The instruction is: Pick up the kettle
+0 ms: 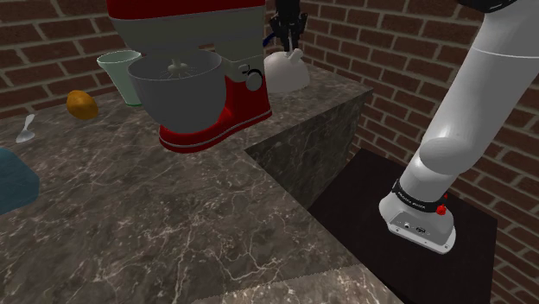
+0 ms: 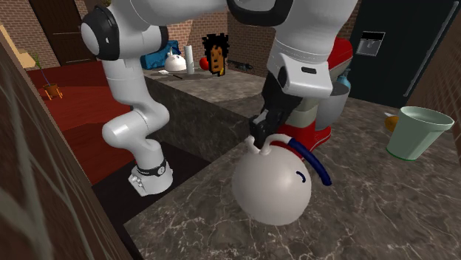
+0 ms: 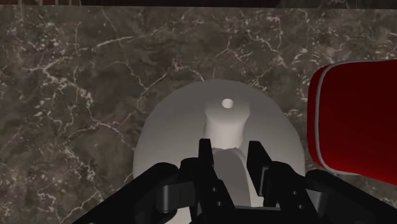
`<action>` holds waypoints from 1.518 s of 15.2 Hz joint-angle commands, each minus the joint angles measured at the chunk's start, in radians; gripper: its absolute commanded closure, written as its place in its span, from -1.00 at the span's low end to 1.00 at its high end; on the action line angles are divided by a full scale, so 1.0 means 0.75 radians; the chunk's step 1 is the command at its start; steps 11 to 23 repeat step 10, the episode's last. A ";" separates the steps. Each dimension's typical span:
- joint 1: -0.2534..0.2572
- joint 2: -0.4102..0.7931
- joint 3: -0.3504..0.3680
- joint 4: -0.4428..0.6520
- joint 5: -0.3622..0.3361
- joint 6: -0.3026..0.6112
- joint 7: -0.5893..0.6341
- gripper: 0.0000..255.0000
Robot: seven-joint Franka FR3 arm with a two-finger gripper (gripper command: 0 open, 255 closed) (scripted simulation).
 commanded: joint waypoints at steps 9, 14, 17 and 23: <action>0.001 0.064 0.002 0.261 0.002 -0.195 0.013 1.00; 0.001 0.065 0.002 0.261 0.002 -0.195 0.013 1.00; 0.001 0.065 0.002 0.261 0.002 -0.195 0.013 1.00; 0.001 0.065 0.002 0.261 0.002 -0.195 0.013 1.00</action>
